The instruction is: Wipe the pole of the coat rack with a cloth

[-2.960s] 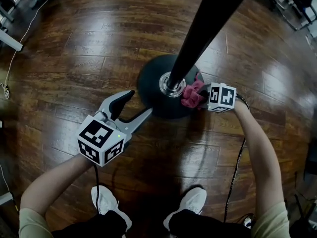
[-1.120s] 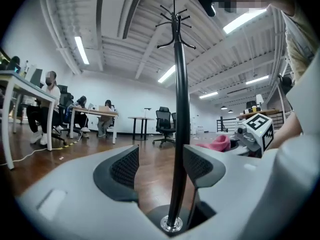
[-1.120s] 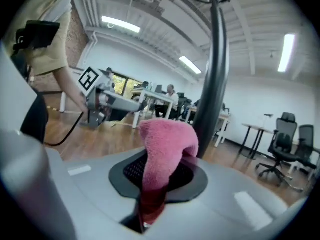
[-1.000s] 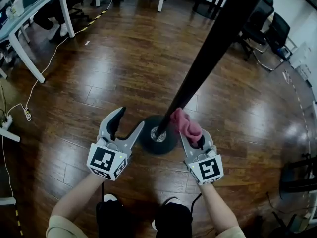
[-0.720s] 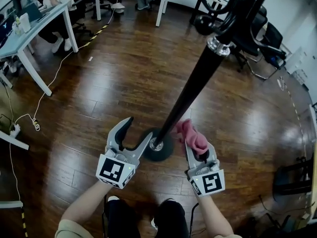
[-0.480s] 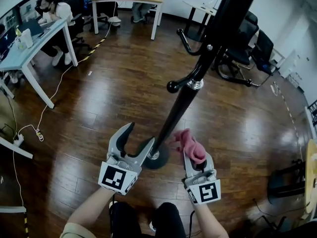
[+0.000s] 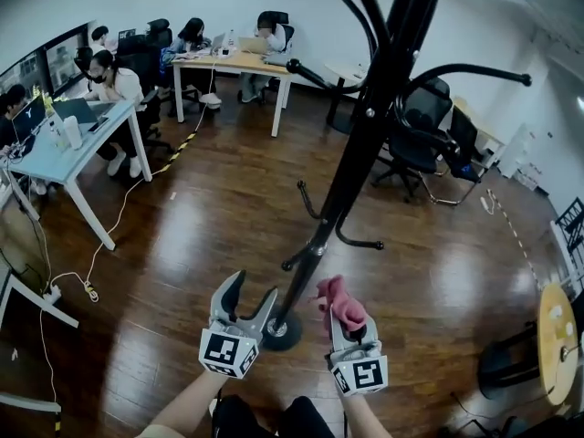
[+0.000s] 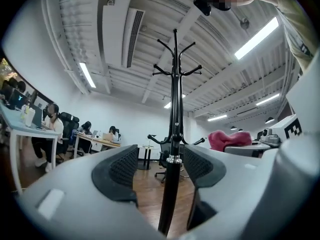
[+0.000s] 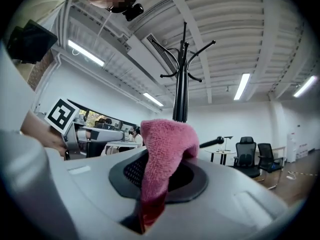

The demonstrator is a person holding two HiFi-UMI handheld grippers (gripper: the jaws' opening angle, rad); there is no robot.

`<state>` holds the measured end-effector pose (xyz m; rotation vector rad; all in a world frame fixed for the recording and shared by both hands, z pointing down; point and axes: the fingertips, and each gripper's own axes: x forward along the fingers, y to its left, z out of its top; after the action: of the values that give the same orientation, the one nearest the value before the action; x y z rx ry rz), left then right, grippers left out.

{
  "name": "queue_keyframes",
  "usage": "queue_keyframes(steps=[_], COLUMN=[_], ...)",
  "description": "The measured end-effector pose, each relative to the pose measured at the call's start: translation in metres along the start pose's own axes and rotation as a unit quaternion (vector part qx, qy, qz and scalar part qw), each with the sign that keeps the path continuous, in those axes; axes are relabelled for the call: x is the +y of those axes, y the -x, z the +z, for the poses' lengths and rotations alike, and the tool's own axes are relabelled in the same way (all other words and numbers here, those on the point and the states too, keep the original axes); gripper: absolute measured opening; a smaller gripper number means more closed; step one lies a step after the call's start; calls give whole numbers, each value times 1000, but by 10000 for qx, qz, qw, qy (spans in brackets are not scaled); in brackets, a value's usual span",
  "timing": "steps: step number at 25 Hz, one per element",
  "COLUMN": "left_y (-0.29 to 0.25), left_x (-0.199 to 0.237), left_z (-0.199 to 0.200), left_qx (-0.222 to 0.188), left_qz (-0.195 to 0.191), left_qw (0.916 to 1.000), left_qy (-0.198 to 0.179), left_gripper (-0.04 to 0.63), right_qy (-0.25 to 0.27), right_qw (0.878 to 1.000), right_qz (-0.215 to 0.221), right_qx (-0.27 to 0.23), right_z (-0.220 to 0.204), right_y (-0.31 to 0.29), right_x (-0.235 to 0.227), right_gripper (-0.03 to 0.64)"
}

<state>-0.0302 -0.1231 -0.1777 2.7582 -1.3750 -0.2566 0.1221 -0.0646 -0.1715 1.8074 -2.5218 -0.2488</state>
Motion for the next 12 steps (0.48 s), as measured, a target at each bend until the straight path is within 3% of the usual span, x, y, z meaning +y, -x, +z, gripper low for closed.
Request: queue_keyframes(steps=[3,8,12], left_y=[5,6,1], left_x=[-2,-15,-23], left_z=[33,82,114], left_qx=[53,76,65], left_qz=[73,246,323], left_qw=[9999,9976,9976], left_qy=[-71,-646,-608], left_gripper=[262,247,249], right_qy=[-84,-182,-232], right_qw=[9999,9998,9996], right_qz=[-74,-59,-137], right_qx=[-50,-5,-133], right_z=[35,77,115], right_y=[0,-5,-13], right_x=[-7,-12,-18], right_gripper=[51,51,51])
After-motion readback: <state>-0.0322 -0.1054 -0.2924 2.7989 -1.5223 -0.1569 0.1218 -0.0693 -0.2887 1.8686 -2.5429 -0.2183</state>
